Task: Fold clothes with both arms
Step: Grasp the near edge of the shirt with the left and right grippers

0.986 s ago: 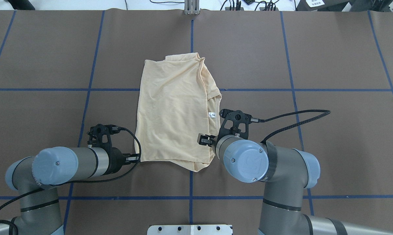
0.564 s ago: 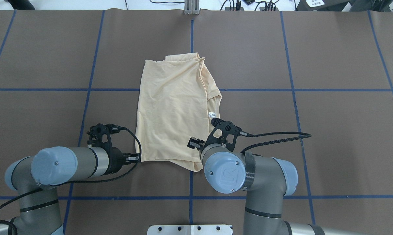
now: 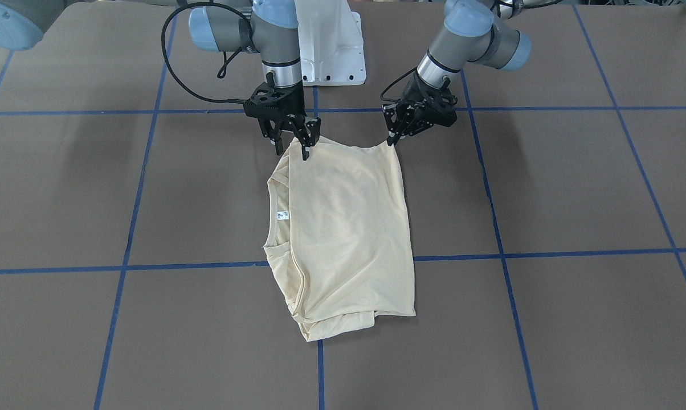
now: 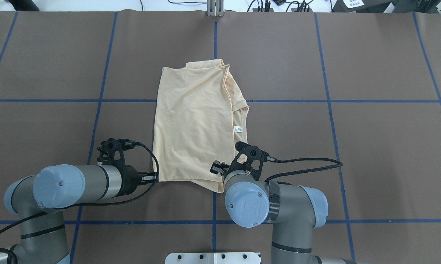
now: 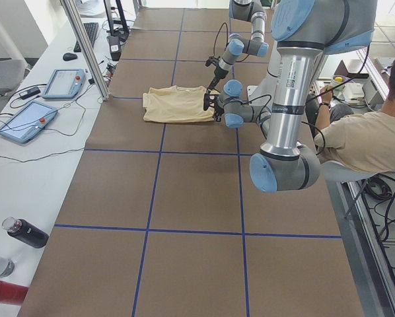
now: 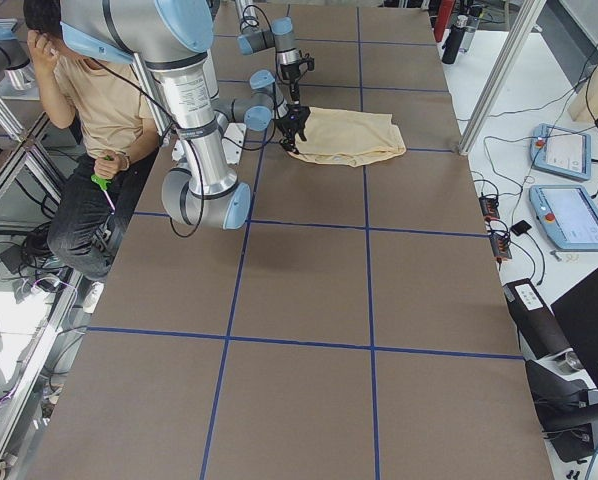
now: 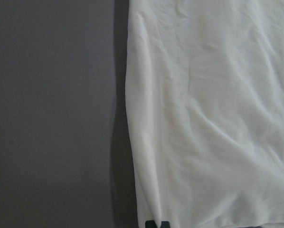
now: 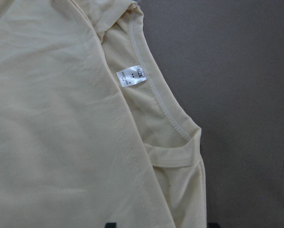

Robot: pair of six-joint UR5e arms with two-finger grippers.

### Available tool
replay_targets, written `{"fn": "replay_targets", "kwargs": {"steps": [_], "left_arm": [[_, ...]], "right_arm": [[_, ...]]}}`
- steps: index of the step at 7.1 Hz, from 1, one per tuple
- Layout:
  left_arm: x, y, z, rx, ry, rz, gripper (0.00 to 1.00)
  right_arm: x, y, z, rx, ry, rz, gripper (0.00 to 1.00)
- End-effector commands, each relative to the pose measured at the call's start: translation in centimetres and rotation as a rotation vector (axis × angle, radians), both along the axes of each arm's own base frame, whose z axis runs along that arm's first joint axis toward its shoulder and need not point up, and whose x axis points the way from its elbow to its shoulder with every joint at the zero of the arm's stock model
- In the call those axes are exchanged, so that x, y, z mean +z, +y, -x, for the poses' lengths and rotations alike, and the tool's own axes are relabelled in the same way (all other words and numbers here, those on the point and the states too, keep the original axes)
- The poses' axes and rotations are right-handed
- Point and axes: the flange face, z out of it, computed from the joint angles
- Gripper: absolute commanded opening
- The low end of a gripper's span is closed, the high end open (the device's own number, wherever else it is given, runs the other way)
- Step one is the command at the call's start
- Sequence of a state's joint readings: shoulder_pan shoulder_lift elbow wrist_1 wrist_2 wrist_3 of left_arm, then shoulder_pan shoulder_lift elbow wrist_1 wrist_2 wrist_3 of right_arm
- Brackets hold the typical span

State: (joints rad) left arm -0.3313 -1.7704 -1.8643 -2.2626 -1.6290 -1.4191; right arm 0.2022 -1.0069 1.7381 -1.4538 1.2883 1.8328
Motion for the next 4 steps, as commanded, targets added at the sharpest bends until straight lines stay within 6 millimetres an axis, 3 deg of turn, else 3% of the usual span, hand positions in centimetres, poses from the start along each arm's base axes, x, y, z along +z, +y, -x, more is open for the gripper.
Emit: {"fn": "replay_targets", "kwargs": {"steps": [1, 4], "left_arm": [[-0.04, 0.01, 0.02, 0.0, 0.001, 0.0, 0.0], [-0.12, 0.0, 0.0, 0.0, 0.002, -0.001, 0.0]], "right_arm": [[0.55, 0.07, 0.76, 0.001, 0.017, -0.001, 0.62], [0.66, 0.08, 0.7, 0.0, 0.018, -0.002, 0.24]]}}
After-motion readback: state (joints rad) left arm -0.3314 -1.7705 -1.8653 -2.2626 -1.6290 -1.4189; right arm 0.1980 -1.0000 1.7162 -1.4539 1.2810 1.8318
